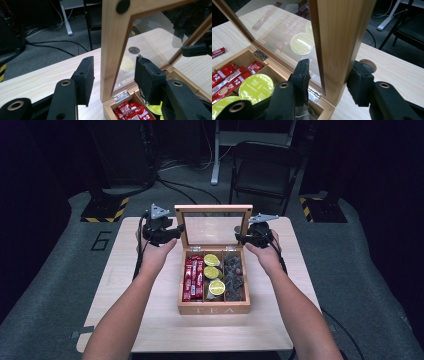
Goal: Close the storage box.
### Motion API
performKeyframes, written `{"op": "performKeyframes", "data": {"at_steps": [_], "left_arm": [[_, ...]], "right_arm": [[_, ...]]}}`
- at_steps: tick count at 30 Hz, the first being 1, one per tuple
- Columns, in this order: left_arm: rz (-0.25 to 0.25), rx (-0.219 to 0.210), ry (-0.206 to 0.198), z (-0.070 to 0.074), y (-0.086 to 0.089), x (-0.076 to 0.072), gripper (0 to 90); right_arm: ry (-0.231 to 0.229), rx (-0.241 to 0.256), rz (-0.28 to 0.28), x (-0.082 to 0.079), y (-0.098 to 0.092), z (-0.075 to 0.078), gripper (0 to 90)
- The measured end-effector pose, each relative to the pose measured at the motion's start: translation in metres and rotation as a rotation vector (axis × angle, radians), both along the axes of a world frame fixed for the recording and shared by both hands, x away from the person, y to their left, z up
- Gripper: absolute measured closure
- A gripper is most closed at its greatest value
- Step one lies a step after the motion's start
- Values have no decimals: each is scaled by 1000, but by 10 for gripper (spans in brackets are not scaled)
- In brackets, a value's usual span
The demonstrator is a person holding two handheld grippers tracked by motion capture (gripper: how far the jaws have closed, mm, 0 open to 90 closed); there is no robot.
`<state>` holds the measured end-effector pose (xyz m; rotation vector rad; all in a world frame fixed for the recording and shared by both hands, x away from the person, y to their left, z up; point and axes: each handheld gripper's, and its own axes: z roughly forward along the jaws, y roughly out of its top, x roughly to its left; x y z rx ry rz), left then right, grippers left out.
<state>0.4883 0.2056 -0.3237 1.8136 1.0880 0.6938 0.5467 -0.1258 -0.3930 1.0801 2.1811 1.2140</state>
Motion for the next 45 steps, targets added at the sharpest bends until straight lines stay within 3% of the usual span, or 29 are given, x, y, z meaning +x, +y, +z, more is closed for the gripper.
{"op": "performKeyframes", "data": {"at_steps": [11, 19, 22, 25, 30, 32, 35, 45], "left_arm": [[-40, -53, -5, 5, -2, 0, 559], [-67, -17, -11, 6, -3, -8, 586], [-73, -16, -13, 3, 0, -14, 606], [-73, -44, -14, -1, 2, -21, 628], [-76, -30, -24, -5, 1, -30, 628], [-85, -17, -19, -4, 2, -31, 628], [-89, -9, -24, -6, 1, -34, 628], [-114, 4, -32, -15, 3, -51, 623]], "right_arm": [[-14, 11, 26, -7, -3, -2, 545], [-24, 26, 34, -12, -6, -4, 540], [-20, 37, 37, -15, -7, -5, 538], [-31, 41, 34, -19, -8, -5, 538], [-68, 8, 59, -27, -11, -6, 515], [-58, 15, 59, -31, -12, -5, 503], [-52, 62, 68, -37, -17, -1, 483], [-36, 80, 114, -59, -27, 5, 465]]}}
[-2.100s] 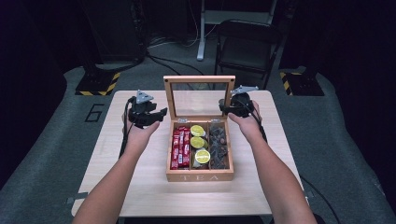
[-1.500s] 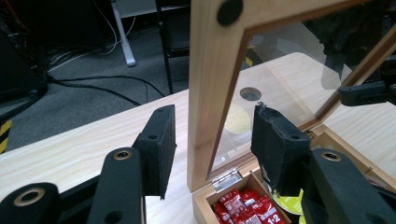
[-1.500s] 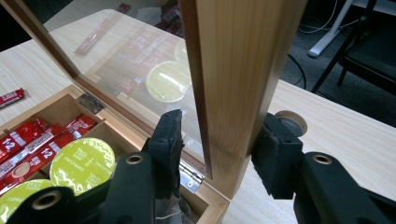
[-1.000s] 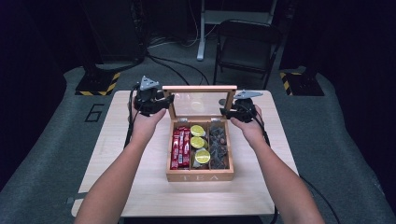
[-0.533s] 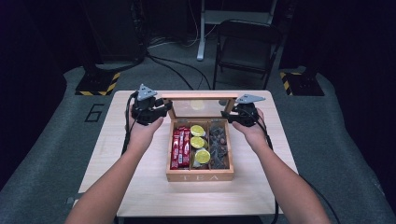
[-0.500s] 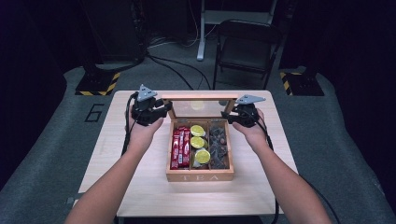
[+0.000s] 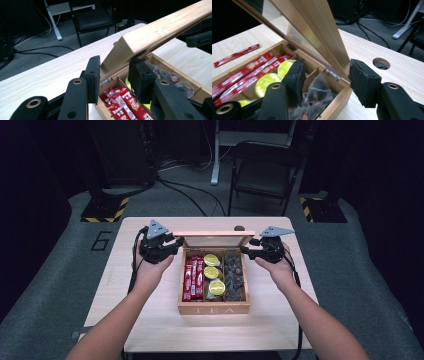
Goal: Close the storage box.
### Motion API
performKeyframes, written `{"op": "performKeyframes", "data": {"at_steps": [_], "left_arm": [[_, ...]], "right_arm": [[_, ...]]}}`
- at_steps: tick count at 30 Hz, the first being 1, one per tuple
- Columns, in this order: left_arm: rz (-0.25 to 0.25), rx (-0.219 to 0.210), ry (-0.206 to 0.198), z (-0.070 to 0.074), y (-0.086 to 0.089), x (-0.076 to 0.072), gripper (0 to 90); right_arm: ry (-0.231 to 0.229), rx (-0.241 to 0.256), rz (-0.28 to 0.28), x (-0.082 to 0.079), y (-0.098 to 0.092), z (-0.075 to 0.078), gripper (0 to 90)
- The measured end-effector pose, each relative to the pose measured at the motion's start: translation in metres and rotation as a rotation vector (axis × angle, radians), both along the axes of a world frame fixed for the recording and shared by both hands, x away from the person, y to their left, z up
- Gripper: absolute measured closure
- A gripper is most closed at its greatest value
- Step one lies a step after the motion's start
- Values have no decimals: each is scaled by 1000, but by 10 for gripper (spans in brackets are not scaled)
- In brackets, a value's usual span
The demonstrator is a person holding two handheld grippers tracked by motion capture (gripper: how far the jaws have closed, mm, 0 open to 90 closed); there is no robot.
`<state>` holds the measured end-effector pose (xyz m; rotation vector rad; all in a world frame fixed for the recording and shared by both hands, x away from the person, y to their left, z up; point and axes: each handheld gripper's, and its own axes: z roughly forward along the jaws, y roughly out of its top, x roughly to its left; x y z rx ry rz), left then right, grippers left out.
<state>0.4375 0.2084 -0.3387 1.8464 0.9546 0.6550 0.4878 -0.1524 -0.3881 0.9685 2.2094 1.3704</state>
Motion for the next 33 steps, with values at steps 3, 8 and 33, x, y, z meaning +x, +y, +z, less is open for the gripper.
{"op": "performKeyframes", "data": {"at_steps": [3, 8, 33], "left_arm": [[-1, -5, 8, -3, 1, -4, 618], [-15, -4, 1, -10, 2, -14, 614], [-57, 15, 22, -46, 7, -51, 605]], "right_arm": [[-3, 5, 28, -9, -3, 3, 463], [-33, 0, 51, -24, -6, 8, 463], [-73, 29, 105, -88, -12, 8, 441]]}}
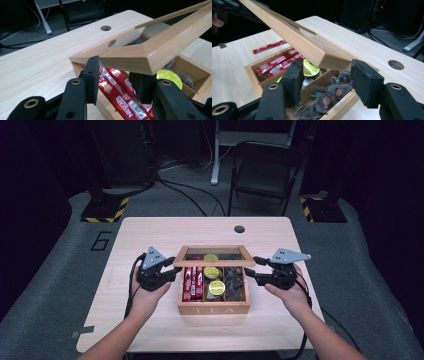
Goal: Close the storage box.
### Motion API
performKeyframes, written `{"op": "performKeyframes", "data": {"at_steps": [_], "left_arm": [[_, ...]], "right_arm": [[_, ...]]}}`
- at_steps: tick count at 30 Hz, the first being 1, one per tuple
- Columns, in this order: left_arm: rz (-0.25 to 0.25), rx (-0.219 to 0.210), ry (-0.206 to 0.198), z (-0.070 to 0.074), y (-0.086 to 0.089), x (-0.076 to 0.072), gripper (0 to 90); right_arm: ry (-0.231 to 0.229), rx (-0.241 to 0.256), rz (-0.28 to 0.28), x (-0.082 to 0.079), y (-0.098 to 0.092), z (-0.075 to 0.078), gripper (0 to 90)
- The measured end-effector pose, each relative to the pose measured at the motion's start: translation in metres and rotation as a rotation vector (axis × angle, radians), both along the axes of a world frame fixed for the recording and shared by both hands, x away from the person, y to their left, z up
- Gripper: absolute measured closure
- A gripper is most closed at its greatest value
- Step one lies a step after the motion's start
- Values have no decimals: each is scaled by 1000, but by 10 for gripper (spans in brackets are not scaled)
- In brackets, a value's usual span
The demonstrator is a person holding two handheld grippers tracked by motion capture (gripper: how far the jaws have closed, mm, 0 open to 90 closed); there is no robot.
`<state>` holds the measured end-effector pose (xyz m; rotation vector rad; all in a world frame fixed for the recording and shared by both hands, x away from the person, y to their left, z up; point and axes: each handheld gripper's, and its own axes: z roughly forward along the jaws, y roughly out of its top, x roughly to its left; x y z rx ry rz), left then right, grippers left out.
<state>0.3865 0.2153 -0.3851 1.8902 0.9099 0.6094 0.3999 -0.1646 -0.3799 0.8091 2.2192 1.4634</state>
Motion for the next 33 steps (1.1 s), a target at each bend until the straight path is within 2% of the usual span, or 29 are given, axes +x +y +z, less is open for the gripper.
{"op": "performKeyframes", "data": {"at_steps": [6, 13, 16, 21, 24, 26, 29, 33], "left_arm": [[-6, 7, -22, -9, 0, -10, 596], [-27, 13, -6, -14, 2, -19, 586], [-36, -1, 7, -18, 3, -23, 585], [-46, 8, 13, -25, 3, -29, 585], [-45, -2, 22, -30, 3, -31, 585], [-47, 6, 14, -33, 4, -32, 585], [-45, -7, 15, -39, 3, -36, 580], [-49, 7, 11, -44, 2, -40, 564]], "right_arm": [[-10, 45, 15, -14, -2, -1, 442], [-12, 55, 18, -23, -2, -1, 451], [1, 64, 15, -23, -2, -4, 459], [16, 71, 12, -24, -3, -11, 468], [31, 78, 9, -26, -3, -17, 464], [36, 79, 10, -27, -3, -19, 464], [52, 82, 7, -29, -4, -25, 466], [60, 76, 8, -30, -5, -30, 466]]}}
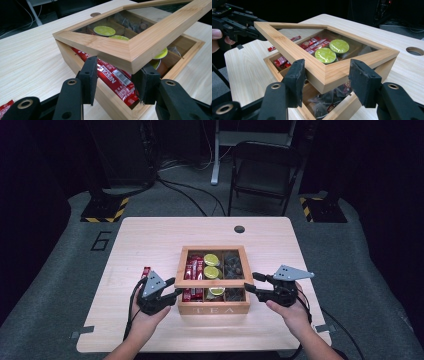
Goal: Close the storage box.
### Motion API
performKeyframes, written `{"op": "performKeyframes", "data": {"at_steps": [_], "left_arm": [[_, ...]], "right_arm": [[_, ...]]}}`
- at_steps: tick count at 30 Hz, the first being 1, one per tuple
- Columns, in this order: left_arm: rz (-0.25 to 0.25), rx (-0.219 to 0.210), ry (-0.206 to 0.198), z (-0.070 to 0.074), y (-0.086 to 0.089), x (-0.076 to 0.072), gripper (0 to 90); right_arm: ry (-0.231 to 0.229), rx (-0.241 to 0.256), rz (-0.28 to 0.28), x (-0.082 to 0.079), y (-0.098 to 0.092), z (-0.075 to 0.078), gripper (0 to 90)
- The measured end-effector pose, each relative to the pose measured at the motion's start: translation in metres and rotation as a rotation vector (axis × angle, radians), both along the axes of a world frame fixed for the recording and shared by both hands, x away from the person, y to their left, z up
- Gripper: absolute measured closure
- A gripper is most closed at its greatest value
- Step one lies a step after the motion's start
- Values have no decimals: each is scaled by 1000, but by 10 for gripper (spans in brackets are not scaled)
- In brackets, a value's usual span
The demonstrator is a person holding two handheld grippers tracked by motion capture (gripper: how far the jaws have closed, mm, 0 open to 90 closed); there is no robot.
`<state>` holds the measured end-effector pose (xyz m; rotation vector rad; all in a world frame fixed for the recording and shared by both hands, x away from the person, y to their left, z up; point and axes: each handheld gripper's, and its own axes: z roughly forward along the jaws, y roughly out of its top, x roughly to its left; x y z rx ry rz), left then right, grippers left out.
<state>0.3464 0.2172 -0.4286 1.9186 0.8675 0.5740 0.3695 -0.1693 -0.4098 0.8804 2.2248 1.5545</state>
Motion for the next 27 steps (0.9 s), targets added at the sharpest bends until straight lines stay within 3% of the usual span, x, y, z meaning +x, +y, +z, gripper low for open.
{"op": "performKeyframes", "data": {"at_steps": [12, 19, 21, 27], "left_arm": [[-12, 7, 46, -23, 0, -5, 564], [-24, 0, 77, -32, -1, -10, 539], [-38, 48, 74, -33, -3, -12, 532], [-36, 34, 99, -37, -2, -14, 523]], "right_arm": [[-29, -92, 0, -11, 6, -18, 462], [8, -82, -2, -12, 6, -30, 452], [14, -84, -6, -13, 6, -34, 456], [18, -91, -5, -14, 7, -37, 458]]}}
